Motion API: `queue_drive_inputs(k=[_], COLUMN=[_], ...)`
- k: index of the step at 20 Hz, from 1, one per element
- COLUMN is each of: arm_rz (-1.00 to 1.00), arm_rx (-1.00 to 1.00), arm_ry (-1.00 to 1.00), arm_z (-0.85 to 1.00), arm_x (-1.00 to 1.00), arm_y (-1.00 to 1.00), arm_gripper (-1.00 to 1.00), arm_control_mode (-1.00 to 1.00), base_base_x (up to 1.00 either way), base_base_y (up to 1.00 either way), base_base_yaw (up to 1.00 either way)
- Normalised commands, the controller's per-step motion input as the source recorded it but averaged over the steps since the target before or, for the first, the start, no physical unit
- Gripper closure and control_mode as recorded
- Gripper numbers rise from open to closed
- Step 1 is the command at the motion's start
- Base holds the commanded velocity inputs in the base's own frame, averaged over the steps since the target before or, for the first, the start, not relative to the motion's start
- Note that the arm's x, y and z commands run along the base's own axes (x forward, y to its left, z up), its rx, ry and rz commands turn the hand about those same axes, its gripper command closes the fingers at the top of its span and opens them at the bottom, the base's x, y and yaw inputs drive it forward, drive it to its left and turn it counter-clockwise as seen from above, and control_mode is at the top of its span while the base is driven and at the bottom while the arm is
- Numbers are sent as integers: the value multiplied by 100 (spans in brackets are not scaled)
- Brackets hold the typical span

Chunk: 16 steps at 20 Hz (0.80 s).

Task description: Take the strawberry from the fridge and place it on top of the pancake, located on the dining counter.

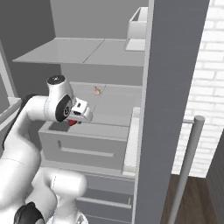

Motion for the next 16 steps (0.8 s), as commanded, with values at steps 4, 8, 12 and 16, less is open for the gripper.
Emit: queue_drive_inputs(k=[4, 8, 12, 16], arm_rz=[1, 4, 9, 6], arm_rx=[0, 0, 0, 0], arm_ry=[0, 3, 0, 0], arm_z=[67, 68, 1, 0], arm_x=[-100, -81, -65, -38], arm_y=[16, 2, -6, 0], arm_gripper=[100, 100, 100, 100], arm_control_mode=[-100, -100, -100, -100], base_base_x=[0, 0, 0, 0], base_base_y=[0, 0, 0, 0], base_base_yaw=[0, 0, 0, 0])
